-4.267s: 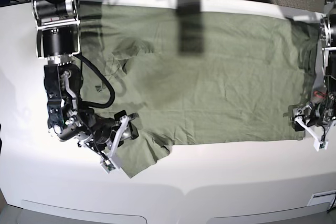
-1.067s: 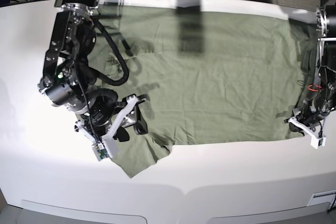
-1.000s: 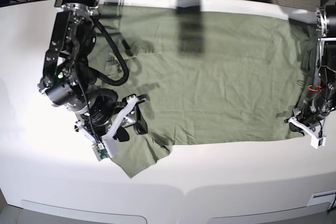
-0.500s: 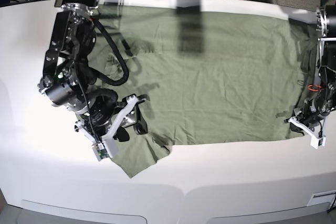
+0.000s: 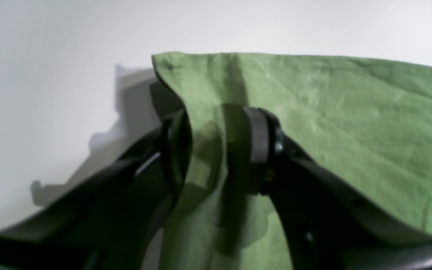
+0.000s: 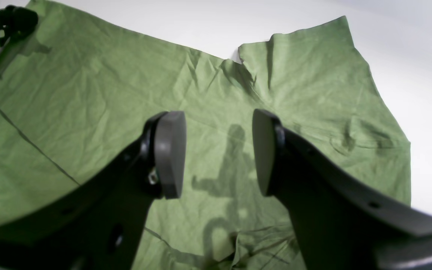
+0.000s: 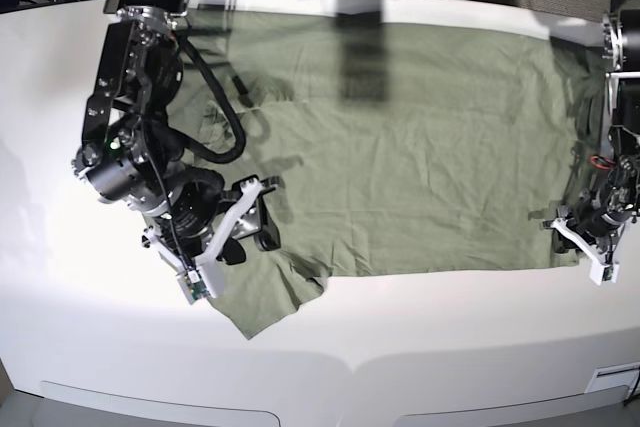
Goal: Fold the T-shirt properly
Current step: 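Close both grippers on the hem corners, pinching the fabric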
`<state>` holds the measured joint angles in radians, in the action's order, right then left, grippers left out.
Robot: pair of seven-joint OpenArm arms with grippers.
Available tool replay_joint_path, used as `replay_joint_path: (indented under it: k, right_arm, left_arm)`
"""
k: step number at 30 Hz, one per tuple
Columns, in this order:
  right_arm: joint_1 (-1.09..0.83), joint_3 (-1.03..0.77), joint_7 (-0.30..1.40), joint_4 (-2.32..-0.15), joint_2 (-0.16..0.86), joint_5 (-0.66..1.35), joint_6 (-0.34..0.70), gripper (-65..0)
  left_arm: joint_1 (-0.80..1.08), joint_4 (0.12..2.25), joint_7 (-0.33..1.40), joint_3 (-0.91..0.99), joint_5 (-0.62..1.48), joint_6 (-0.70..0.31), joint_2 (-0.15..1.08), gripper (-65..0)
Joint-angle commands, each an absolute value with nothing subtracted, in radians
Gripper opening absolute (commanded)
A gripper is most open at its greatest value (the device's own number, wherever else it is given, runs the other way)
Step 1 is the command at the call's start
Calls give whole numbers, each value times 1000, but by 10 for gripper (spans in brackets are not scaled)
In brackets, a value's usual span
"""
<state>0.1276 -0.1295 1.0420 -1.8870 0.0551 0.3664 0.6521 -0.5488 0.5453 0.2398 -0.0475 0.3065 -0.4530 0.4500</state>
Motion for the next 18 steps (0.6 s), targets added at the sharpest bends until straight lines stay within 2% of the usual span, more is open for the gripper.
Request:
replay_joint_path:
  k: [1,9,13,18]
  right_arm:
    - [147,-129,1026,-1908,56,378,659,-359]
    - [146,-132,1081,-1908,56,378,664,-359]
    - [146,-132,1085,-1908,56,379,667,-359]
    - [146,-132,1082,-1908,49,378,667,-359]
  left_arm:
    - [-579,563,223,-46,315,-461,468,-422]
    - [-579,563,47,-46,272,-404,506,-417]
    - [-579,563,194,-46,350,-403,524,-417]
    - [-581,563,288,-46,433,-404,533,-413]
